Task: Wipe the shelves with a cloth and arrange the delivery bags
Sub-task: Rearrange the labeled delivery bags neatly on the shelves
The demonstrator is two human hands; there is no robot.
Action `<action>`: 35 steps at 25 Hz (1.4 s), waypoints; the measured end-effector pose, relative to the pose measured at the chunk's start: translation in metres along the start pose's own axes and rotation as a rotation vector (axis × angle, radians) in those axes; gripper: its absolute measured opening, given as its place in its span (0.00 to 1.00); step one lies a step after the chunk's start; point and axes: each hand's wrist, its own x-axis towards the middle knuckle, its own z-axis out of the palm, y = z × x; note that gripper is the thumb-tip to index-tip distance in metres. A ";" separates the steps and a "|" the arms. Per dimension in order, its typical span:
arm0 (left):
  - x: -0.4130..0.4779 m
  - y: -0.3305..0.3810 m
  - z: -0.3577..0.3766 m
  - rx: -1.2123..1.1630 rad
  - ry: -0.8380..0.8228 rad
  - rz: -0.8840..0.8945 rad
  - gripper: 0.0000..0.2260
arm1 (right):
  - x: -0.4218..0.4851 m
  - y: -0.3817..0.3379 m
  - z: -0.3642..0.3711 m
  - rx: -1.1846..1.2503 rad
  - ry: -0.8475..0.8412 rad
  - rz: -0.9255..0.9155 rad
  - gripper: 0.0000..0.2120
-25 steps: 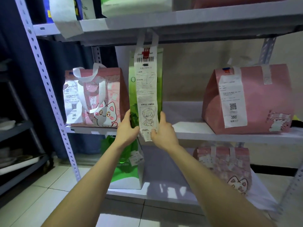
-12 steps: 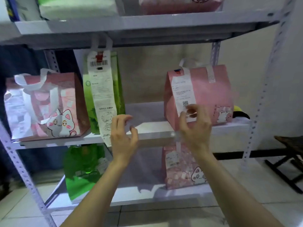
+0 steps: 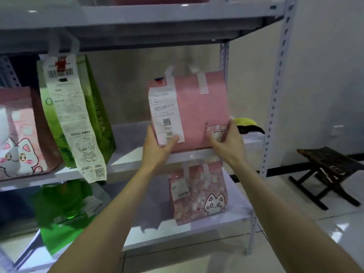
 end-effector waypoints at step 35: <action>-0.114 -0.185 0.037 0.311 -0.470 -0.470 0.36 | -0.118 0.177 0.078 -0.091 -0.236 0.521 0.45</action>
